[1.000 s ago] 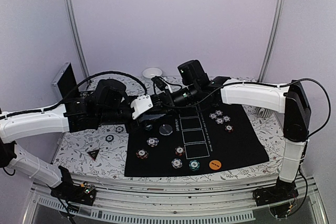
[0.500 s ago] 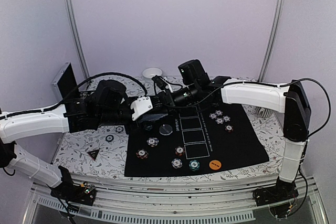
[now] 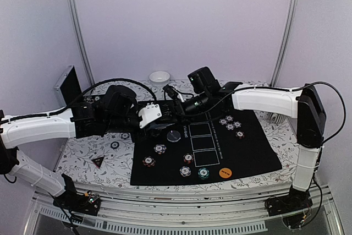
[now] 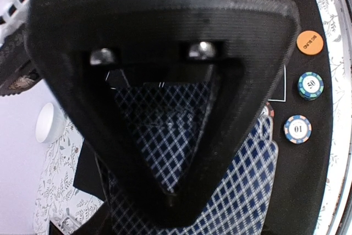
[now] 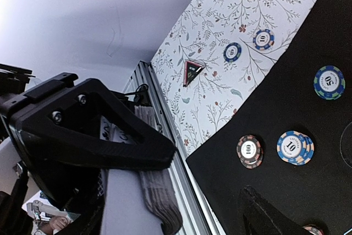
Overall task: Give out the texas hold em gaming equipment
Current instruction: Adjust the poker card.
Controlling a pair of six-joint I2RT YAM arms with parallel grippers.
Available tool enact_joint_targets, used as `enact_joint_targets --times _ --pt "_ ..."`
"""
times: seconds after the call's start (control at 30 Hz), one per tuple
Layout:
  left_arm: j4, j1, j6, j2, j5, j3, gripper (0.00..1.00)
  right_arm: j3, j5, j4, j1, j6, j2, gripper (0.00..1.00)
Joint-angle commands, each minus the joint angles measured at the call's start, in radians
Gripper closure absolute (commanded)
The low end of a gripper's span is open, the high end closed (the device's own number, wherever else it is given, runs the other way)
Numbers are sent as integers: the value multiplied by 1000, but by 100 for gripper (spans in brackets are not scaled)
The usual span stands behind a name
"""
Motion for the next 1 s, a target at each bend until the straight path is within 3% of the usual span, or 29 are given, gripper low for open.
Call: enact_joint_targets --times 0.0,0.3,0.97 --pt "23 20 1 -11 -13 11 55 -5 72 -70 -9 -53 -39 26" --pt "30 21 12 -10 -31 -5 56 -1 125 -130 -28 -80 -76 25" --pt "37 21 10 10 -13 -17 56 76 63 -157 -29 -88 -96 29"
